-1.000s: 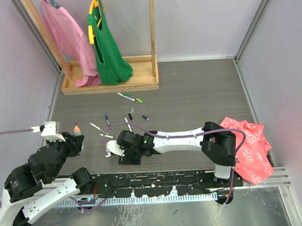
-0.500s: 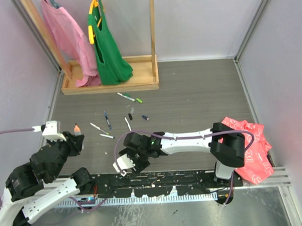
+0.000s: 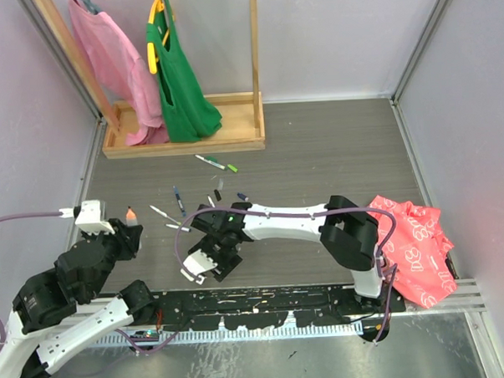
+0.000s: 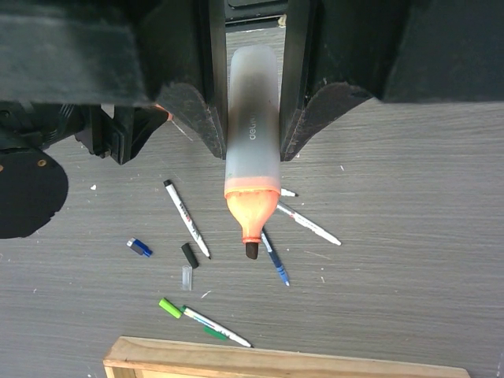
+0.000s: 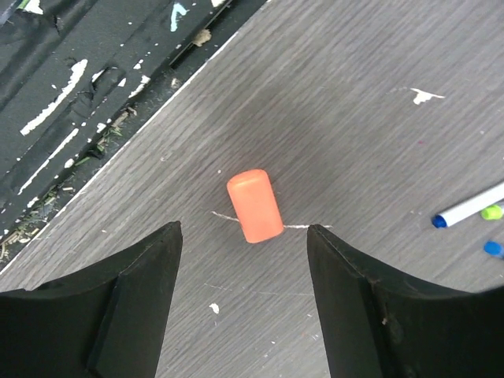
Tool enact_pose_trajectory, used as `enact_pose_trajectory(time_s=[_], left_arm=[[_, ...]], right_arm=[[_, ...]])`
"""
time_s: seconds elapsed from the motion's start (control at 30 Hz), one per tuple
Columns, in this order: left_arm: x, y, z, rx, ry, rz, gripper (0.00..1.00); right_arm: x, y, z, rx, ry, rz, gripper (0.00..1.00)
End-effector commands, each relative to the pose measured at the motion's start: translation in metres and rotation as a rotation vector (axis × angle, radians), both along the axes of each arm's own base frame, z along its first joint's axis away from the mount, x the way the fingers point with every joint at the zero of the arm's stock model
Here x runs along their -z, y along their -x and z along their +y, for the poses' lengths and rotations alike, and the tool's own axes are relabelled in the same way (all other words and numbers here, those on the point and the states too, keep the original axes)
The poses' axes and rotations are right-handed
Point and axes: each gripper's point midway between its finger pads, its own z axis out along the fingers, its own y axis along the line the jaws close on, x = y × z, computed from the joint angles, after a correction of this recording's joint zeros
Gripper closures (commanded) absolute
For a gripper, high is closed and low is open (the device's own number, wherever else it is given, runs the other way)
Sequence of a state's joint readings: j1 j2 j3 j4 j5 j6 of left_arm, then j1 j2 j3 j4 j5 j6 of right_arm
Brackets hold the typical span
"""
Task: Insert the pens into the pen caps
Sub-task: Insert the pen cap onto the pen.
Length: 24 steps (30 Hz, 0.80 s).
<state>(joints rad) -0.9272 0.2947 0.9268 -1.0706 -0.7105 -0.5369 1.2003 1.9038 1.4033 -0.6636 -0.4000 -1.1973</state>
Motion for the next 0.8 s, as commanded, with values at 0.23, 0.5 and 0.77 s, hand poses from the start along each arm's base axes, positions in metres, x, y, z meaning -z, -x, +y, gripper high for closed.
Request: enact_pose_trajectory(time_s=[0.23,0.5,0.77], left_arm=[[-0.005,-0.004,-0.003,-0.011,0.014,-0.016,1.00],[-0.005,-0.004,-0.004,-0.005,0.012,-0.016,1.00],[-0.004,-0.005,-0.007,0.004,0.003,-0.008,1.00]], right_arm=[[0.001,0.003,0.015,-0.036,0.030,0.043,0.35],[0.010,0.000,0.021,-0.036,0.056,0.051,0.41],[0.019,-0.004,0.022,-0.039,0.100,0.048,0.42]])
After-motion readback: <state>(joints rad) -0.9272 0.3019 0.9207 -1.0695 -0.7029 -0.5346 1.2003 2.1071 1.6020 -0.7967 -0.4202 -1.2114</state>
